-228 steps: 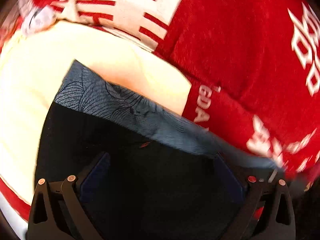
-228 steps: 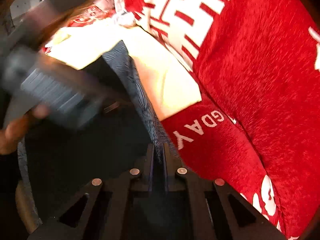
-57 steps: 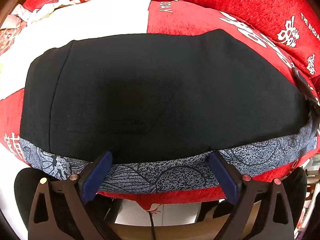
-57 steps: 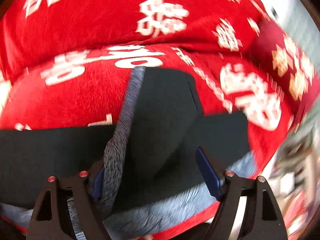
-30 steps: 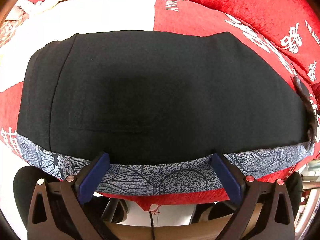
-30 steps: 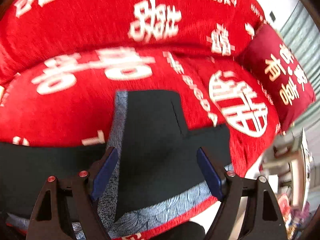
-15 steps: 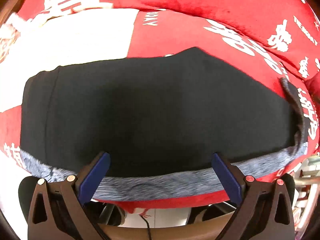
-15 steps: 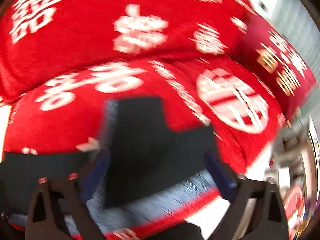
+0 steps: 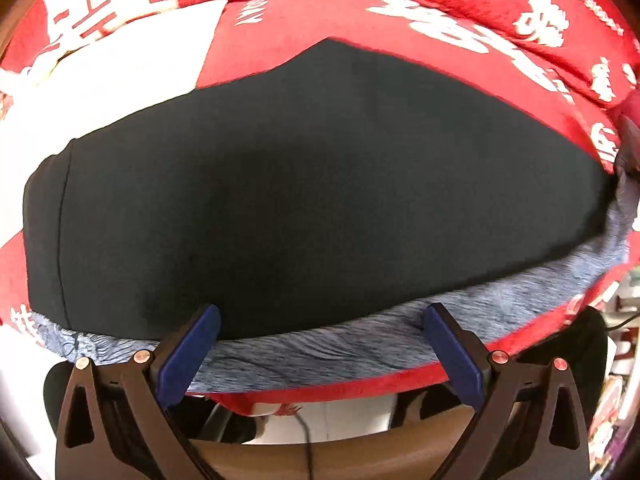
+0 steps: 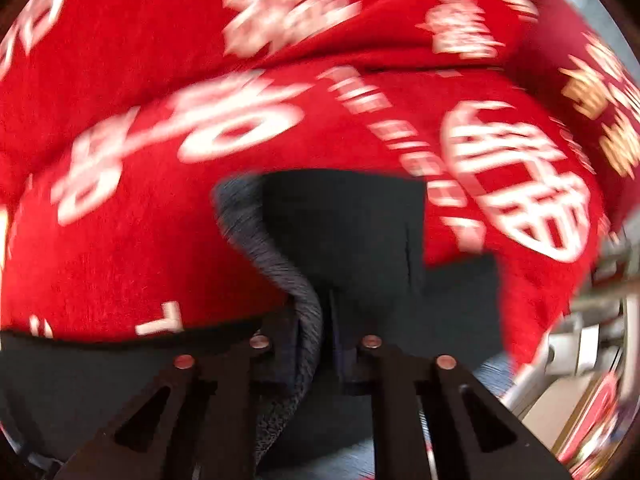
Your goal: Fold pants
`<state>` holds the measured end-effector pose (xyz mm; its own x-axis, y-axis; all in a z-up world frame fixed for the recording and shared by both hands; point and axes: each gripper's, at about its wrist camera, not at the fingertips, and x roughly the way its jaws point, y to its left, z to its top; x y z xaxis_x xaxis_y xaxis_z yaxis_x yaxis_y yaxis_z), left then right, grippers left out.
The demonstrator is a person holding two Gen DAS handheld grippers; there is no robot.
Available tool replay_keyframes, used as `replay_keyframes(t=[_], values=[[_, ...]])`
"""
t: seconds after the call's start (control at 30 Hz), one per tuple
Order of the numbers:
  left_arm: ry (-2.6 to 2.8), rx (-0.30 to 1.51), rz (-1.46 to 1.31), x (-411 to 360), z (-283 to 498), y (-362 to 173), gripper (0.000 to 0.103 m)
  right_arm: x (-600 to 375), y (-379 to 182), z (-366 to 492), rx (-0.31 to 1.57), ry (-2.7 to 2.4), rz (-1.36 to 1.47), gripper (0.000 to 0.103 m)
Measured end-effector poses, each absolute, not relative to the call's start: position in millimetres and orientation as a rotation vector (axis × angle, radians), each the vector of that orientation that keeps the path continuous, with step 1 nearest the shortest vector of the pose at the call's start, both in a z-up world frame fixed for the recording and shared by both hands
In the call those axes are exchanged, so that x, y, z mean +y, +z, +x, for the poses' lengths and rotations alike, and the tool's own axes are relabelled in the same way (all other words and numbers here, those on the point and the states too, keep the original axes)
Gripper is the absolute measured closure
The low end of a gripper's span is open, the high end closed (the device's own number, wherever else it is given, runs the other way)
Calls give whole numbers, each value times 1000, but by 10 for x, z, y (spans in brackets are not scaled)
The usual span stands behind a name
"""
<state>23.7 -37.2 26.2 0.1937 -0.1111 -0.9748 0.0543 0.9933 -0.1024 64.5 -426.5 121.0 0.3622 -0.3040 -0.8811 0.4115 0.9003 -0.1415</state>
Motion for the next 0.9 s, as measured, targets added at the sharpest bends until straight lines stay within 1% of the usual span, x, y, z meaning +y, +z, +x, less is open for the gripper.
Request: replay_keyframes(t=[0.1,0.23,0.33,0.37,0.43,0.53,0.73,0.9], values=[[-210,1324,7,-730,261,421,2,-4626,1444,108,1004,-470,256,95],[-243,1303,95,-1211,424,433,2,-4733,1268,-227,989,-471,311,95],[-197,1355,111,-1216,503,227,2,-4803,1102,-384,997,-499,347,95],[-173,1377,110,-1142,508,148,0,-4836,1062,-413,998,-497,367,95],[-179,1331,99,-939,448,209,0,-4900,988,-425,998,-482,386,95],[-100,1320,92,-581,367,243,0,-4922,976,-424,980,-469,375,95],[125,1344,-150,574,232,252,0,-4919,969,-545,947,-475,418,95],[260,1294,-302,1170,197,352,1,-5018,852,-552,976,-498,456,94]])
